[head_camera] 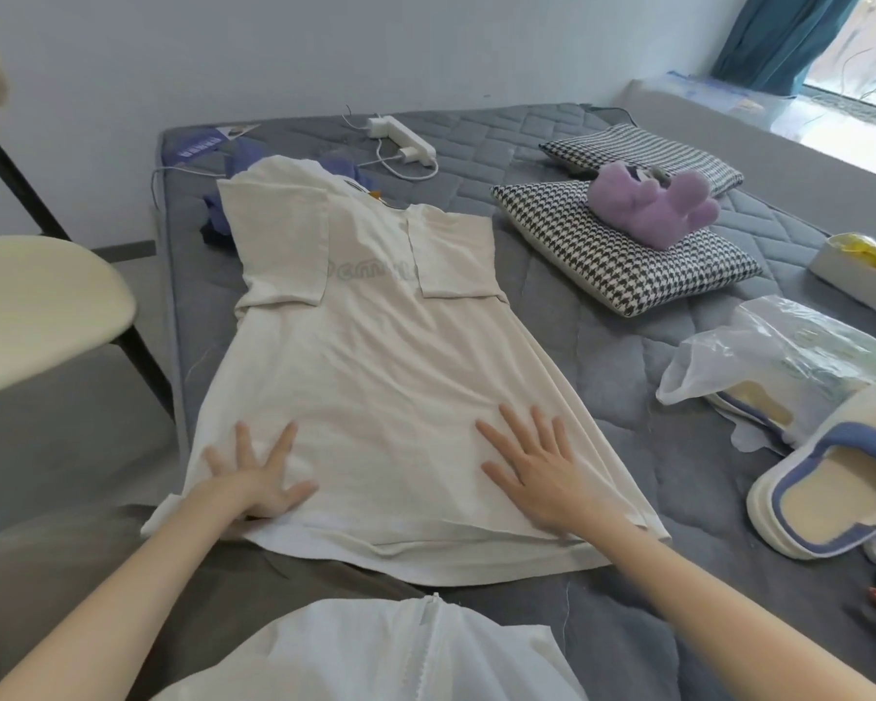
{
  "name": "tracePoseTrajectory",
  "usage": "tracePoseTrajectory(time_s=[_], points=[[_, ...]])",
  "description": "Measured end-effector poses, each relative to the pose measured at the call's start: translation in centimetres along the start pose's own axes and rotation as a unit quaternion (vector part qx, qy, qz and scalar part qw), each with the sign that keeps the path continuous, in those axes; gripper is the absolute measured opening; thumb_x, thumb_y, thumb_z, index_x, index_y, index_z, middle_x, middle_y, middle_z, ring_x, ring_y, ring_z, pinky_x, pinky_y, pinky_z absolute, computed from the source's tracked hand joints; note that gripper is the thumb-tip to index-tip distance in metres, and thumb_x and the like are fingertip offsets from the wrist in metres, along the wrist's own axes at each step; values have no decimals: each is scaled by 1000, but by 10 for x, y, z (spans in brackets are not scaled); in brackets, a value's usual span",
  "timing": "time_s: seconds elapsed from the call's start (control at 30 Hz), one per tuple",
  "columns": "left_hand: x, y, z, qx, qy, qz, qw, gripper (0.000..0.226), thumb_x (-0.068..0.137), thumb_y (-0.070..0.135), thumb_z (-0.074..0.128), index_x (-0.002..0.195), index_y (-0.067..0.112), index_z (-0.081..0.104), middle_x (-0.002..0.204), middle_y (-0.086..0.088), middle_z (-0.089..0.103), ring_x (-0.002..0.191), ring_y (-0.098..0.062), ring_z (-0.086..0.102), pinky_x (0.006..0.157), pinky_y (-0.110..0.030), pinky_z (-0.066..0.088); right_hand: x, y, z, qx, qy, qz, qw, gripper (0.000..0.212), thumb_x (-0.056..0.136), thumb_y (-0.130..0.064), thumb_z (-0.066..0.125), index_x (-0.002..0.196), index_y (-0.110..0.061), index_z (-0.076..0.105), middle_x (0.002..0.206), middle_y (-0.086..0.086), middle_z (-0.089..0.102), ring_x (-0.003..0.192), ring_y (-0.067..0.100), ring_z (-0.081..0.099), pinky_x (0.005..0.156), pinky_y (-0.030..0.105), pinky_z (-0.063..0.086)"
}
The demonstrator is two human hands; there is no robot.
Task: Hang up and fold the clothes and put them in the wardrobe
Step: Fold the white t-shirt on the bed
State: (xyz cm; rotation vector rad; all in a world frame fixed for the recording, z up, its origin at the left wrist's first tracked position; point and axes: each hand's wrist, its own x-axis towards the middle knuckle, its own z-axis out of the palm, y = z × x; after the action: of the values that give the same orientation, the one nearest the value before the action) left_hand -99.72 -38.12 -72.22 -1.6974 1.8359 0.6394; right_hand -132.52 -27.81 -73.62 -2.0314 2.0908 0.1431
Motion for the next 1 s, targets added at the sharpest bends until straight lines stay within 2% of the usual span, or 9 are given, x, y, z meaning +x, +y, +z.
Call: tracePoseTrajectory(time_s=[0.07, 0.17, 0.27, 0.47, 0.57, 0.7, 0.8, 0.87, 1.0], points=[[-2, -3, -7, -4, -19, -19, 1000, 86, 92, 68, 27, 139, 34, -37, 145, -24, -41, 142, -43, -20, 116, -54, -2, 4, -6, -1, -5, 41, 42, 998, 50, 101, -53, 19, 150, -45, 9, 161, -9, 2, 148, 33, -3, 117, 55, -6], [-1, 3, -25, -60, 6, -22, 998, 86, 94, 63, 33, 144, 32, -31, 149, -22, -36, 145, -44, -7, 116, -57, 7, 22, -27, -14, -28, 100, 63, 993, 37, 100, -43, 33, 136, -32, 37, 144, -4, 33, 138, 30, 22, 115, 57, 5], [4, 18, -39, -96, 88, 23, 991, 79, 97, 56, 34, 148, 34, -22, 155, -7, -30, 145, -41, -11, 114, -61, 10, 50, -50, -29, 16, 150, 23, 988, 36, 100, -35, 39, 135, -28, 43, 141, -5, 39, 138, 21, 26, 116, 48, 7], [29, 61, -48, -82, 232, 130, 960, 63, 103, 34, 22, 152, 17, -14, 158, 0, -25, 146, -25, -20, 117, -53, 1, 118, -103, -36, 78, 146, -48, 985, 48, 102, -24, 33, 149, -18, 26, 156, 0, 24, 146, 21, 14, 119, 45, 4], [51, 75, -47, -84, 254, 145, 952, 58, 104, 28, 16, 151, 12, -14, 158, 0, -22, 146, -21, -19, 119, -47, -1, 151, -120, -32, 94, 117, -54, 987, 53, 101, -18, 30, 153, -15, 17, 160, 2, 17, 148, 22, 7, 120, 44, 2], [85, 74, -48, -114, 252, 134, 951, 58, 103, 38, 13, 152, 17, -11, 159, 3, -18, 146, -17, -17, 119, -43, -8, 182, -115, -22, 94, 82, -51, 991, 51, 105, -26, 22, 154, -22, 11, 162, 0, 8, 149, 21, 0, 120, 43, 0], [102, 51, -44, -105, 334, 115, 930, 59, 100, 48, 18, 153, 27, 0, 161, 6, -9, 147, -13, -11, 119, -37, -9, 185, -90, -15, 67, 78, -53, 993, 50, 103, -44, 15, 153, -40, 7, 162, -8, -1, 149, 17, -7, 120, 43, -6], [116, 33, -48, -131, 374, 69, 915, 59, 99, 48, 22, 153, 29, 8, 162, 4, -3, 148, -13, -7, 119, -36, -8, 191, -65, -14, 46, 84, -24, 995, 51, 101, -50, 10, 151, -47, 3, 162, -9, -4, 149, 18, -9, 119, 43, -9], [131, 21, -56, -163, 409, 14, 898, 59, 99, 44, 26, 153, 24, 14, 162, -3, 3, 148, -15, -3, 119, -38, -5, 202, -21, -22, 38, 113, 77, 990, 52, 99, -51, 11, 151, -45, 7, 163, -4, 2, 150, 20, -2, 120, 44, -6]])
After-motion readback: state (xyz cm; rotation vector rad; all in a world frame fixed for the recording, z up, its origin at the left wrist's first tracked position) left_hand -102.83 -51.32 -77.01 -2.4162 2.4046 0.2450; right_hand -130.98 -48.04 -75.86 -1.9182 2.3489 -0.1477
